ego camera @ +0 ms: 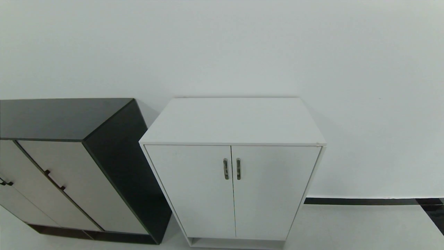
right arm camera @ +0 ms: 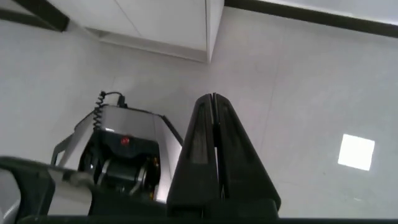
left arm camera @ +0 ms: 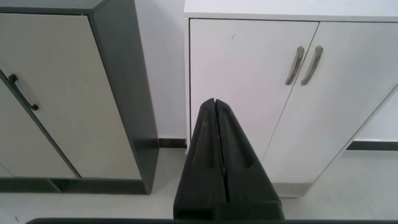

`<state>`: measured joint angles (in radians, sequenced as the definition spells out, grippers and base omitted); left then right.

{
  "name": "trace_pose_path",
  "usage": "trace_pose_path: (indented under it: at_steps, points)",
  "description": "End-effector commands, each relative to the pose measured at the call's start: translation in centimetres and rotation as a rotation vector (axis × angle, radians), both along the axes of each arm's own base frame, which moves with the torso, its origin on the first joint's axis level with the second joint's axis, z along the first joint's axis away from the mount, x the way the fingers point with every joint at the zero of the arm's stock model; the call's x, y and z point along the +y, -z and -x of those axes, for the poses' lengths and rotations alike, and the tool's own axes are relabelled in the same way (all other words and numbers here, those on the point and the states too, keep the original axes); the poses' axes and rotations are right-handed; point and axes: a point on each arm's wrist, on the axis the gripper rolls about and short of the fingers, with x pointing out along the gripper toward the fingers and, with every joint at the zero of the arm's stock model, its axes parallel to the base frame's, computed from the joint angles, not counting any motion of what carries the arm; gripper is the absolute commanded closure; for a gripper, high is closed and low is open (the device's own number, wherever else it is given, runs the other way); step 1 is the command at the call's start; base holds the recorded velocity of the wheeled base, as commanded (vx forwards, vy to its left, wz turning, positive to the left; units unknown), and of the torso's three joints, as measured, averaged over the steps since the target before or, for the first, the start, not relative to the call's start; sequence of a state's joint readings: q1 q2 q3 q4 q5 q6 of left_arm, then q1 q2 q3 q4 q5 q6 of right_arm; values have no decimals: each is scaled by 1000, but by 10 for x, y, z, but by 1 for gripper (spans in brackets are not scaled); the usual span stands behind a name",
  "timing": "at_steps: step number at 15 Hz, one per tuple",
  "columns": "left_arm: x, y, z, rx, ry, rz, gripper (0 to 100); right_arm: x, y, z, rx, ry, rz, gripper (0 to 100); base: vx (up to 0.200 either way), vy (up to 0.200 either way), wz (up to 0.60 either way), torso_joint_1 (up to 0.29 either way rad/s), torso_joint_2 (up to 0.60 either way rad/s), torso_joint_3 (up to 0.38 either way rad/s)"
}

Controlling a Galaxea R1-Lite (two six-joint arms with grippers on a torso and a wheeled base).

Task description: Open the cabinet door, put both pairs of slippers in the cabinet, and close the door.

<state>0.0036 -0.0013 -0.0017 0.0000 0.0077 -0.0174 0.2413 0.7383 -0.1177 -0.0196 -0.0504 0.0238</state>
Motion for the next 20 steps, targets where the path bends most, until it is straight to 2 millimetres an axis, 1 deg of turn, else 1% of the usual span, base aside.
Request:
trace_pose_path:
  at_steps: [1, 2, 5, 9, 11, 16, 20]
  points:
    - [0, 0, 0, 1, 1, -1, 100, -4, 9, 15, -46, -1, -13, 100, 0, 0, 0, 0, 0, 0]
    - [0, 0, 0, 1, 1, -1, 100, -4, 16, 17, -22, -4, -10, 100, 0, 0, 0, 0, 0, 0]
    - [0, 0, 0, 1, 1, -1, 100, -4, 25, 20, 6, -16, -5, 100, 0, 0, 0, 0, 0, 0]
    - [0, 0, 0, 1, 1, -1, 100, -4, 25, 20, 14, -30, -12, 100, 0, 0, 0, 0, 0, 0]
    - [0, 0, 0, 1, -1, -1, 100, -4, 29, 22, 30, -61, -2, 100, 0, 0, 0, 0, 0, 0]
    - [0, 0, 0, 1, 1, -1, 100, -5, 28, 26, -20, -46, -13, 100, 0, 0, 0, 0, 0, 0]
    - [0, 0, 0, 1, 1, -1, 100, -8, 26, 32, -101, 28, -25, 100, 0, 0, 0, 0, 0, 0]
